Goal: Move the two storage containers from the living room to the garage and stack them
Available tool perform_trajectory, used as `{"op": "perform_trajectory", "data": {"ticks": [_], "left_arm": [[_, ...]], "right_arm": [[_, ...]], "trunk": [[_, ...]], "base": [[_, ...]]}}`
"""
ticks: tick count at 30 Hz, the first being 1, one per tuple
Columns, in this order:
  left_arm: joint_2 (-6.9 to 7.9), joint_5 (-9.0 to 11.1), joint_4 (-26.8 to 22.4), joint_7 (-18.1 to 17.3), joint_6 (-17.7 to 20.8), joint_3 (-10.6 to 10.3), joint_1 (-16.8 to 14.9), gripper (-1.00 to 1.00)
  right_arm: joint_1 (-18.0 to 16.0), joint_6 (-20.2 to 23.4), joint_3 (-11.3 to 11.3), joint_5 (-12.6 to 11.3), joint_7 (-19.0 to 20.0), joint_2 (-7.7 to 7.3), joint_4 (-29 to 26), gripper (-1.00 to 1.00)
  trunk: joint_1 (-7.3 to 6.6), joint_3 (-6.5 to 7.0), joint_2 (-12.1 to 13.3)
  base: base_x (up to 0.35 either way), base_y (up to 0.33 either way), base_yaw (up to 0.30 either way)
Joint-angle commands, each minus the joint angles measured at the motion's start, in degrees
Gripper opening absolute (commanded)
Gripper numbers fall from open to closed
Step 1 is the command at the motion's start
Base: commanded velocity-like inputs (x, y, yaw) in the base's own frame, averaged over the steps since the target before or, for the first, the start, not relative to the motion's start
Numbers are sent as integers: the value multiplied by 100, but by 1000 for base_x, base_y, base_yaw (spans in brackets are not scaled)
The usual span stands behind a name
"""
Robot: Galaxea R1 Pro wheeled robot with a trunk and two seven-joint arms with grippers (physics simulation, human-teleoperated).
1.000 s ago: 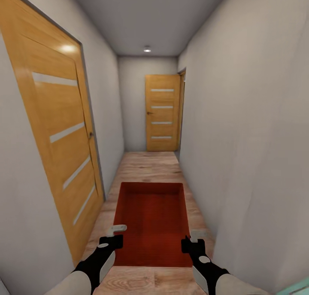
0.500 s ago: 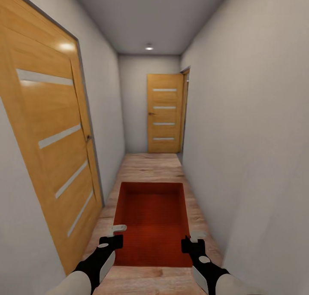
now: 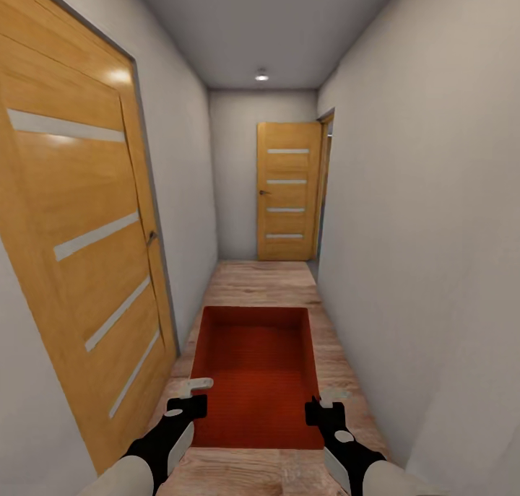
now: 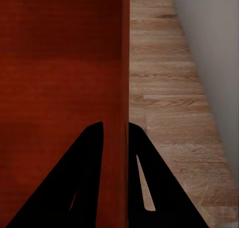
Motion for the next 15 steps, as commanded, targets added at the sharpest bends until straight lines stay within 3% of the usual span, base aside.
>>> {"op": "perform_trajectory", "data": {"ticks": [1, 15], "left_arm": [[4, 68, 5, 33, 36, 60, -1, -100], [4, 68, 5, 33, 36, 58, -2, -100]], "right_arm": [[-11, -24, -248, 69, -27, -7, -20, -100], [-11, -32, -248, 69, -27, -4, -20, -100]], "trunk": [[5, -10, -9], [5, -10, -9]], "base": [[322, 0, 0], [322, 0, 0]]}}
